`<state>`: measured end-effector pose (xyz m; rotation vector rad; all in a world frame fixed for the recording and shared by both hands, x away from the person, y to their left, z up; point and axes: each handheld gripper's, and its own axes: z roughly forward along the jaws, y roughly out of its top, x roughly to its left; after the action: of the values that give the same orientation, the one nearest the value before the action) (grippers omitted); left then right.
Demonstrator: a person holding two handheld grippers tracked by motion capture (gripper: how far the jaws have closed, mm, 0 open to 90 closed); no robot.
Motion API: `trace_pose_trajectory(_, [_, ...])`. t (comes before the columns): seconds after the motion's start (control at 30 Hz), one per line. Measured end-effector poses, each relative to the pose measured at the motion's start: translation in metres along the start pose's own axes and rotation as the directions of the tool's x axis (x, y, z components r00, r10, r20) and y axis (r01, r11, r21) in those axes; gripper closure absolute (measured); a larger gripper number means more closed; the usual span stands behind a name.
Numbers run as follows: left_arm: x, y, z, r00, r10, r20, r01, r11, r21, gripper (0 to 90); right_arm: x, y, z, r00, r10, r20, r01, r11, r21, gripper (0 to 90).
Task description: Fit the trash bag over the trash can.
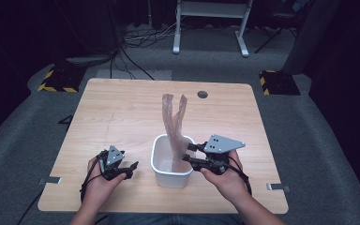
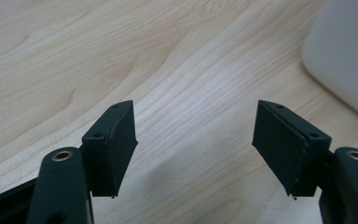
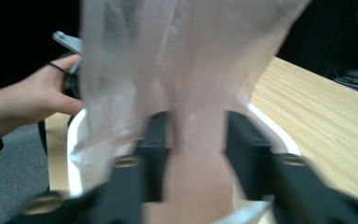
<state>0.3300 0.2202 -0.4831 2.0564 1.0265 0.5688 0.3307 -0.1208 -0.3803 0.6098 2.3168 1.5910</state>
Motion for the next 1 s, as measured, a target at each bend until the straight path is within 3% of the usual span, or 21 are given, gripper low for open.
trace_pose_trajectory(0.03, [0.0,0.0,0.0,1.0,0.0,0.0,0.0,1.0,0.0,30.1,0.0,0.0,0.0,1.0,0.0,0.0,0.0,1.0,0.0,49.1])
trace_pose_trajectory(0.13, [-0.003,0.007,-0.01,0.9999,0.003,0.014,-0.003,0.9998,-0.022,30.1,0.002,0.0,-0.012,0.9986,-0.021,0.049,0.021,1.0,-0.009,38.3])
trace_pose_trajectory(0.4, [-0.012,0.027,-0.038,0.9991,0.025,0.034,-0.022,0.9969,-0.076,30.2,0.009,0.016,-0.037,0.9994,0.013,0.032,-0.011,0.998,-0.055,34.1])
trace_pose_trajectory(0.5, [-0.016,0.033,-0.043,0.9992,0.026,0.029,-0.023,0.994,-0.107,30.7,0.012,0.025,-0.036,0.9998,0.001,0.018,0.0,0.998,-0.063,34.0])
trace_pose_trajectory(0.63, [-0.021,0.037,-0.046,0.9982,0.026,0.054,-0.019,0.9936,-0.112,30.7,0.018,0.032,-0.028,0.9995,0.001,-0.032,-0.003,0.998,-0.063,33.4])
trace_pose_trajectory(0.83, [-0.023,0.039,-0.048,0.9977,0.039,0.055,-0.033,0.9926,-0.117,30.7,0.035,0.039,-0.023,0.9964,-0.025,-0.082,0.021,0.999,-0.049,31.0])
trace_pose_trajectory(0.9, [-0.024,0.038,-0.047,0.9977,0.037,0.056,-0.03,0.9929,-0.115,30.7,0.04,0.042,-0.021,0.9964,-0.038,-0.076,0.035,0.998,-0.049,34.4])
trace_pose_trajectory(1.0, [-0.026,0.038,-0.047,0.9974,0.035,0.063,-0.027,0.9929,-0.116,30.7,0.038,0.046,-0.018,0.9977,-0.066,-0.015,0.065,0.997,-0.031,62.4])
